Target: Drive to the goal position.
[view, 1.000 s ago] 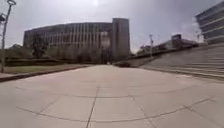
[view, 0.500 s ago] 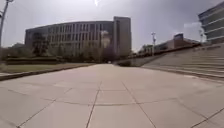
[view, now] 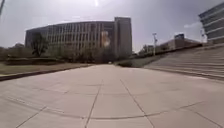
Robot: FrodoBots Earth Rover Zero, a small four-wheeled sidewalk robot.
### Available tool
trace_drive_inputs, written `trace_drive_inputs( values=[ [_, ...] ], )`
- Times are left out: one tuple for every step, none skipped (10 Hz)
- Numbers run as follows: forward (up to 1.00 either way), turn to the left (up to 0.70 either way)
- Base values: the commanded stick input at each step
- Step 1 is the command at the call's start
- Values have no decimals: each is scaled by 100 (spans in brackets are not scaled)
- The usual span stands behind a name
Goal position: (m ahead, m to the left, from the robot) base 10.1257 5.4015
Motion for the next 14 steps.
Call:
trace_drive_inputs(
  values=[
    [70,-35],
    [70,-35],
    [70,-35],
    [70,-35],
    [70,0],
    [70,0],
    [70,0],
    [70,0],
    [70,0],
    [70,0],
    [70,0],
    [70,0],
    [70,0],
    [70,0]
  ],
)
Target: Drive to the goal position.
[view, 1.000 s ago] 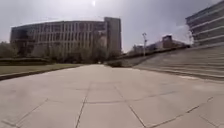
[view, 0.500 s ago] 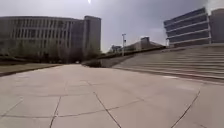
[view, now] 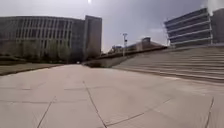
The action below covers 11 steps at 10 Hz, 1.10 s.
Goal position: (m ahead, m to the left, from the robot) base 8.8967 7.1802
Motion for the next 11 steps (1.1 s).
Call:
trace_drive_inputs(
  values=[
    [70,0],
    [70,0],
    [70,0],
    [70,0],
    [70,0],
    [70,0],
    [70,0],
    [70,0],
    [70,0],
    [70,0],
    [70,0]
  ],
)
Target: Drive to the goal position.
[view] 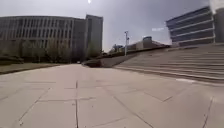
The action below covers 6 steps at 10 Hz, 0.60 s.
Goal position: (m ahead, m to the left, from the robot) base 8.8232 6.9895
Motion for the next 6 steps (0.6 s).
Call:
trace_drive_inputs(
  values=[
    [70,0],
    [70,0],
    [70,0],
    [70,0],
    [70,0],
    [70,0]
  ],
)
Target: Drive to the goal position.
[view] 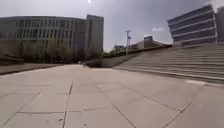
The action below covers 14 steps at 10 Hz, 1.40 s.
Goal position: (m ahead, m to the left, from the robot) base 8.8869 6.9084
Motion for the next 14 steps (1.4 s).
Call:
trace_drive_inputs(
  values=[
    [70,0],
    [70,0],
    [70,0],
    [70,0],
    [70,0],
    [70,0],
    [70,0],
    [70,0],
    [70,0],
    [70,14],
    [70,35],
    [70,35],
    [70,35],
    [70,35]
  ],
)
